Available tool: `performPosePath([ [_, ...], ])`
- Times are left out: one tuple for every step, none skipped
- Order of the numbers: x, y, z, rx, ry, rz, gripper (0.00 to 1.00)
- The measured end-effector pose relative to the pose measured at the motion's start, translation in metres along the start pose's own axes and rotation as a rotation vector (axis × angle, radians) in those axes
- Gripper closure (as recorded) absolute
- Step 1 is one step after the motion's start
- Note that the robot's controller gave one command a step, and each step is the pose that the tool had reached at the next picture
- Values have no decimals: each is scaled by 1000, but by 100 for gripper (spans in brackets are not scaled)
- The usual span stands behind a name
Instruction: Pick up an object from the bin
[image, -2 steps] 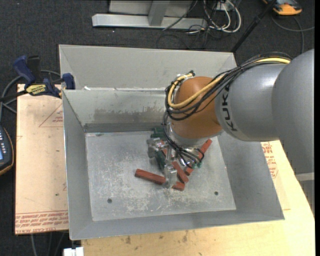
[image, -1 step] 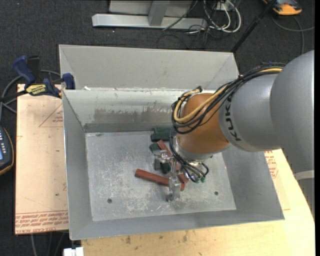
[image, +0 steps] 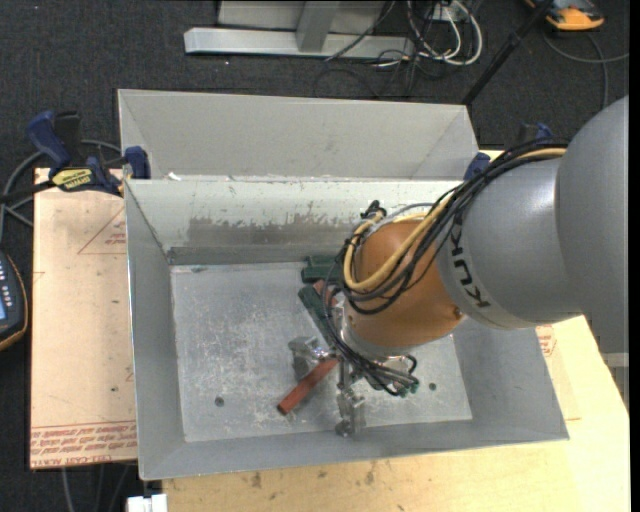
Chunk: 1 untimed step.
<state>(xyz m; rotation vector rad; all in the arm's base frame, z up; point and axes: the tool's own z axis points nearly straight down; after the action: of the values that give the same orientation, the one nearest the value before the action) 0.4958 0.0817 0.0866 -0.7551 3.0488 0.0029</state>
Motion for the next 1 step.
performPosePath([
  [0, -1, 0, 0, 0, 1, 100],
])
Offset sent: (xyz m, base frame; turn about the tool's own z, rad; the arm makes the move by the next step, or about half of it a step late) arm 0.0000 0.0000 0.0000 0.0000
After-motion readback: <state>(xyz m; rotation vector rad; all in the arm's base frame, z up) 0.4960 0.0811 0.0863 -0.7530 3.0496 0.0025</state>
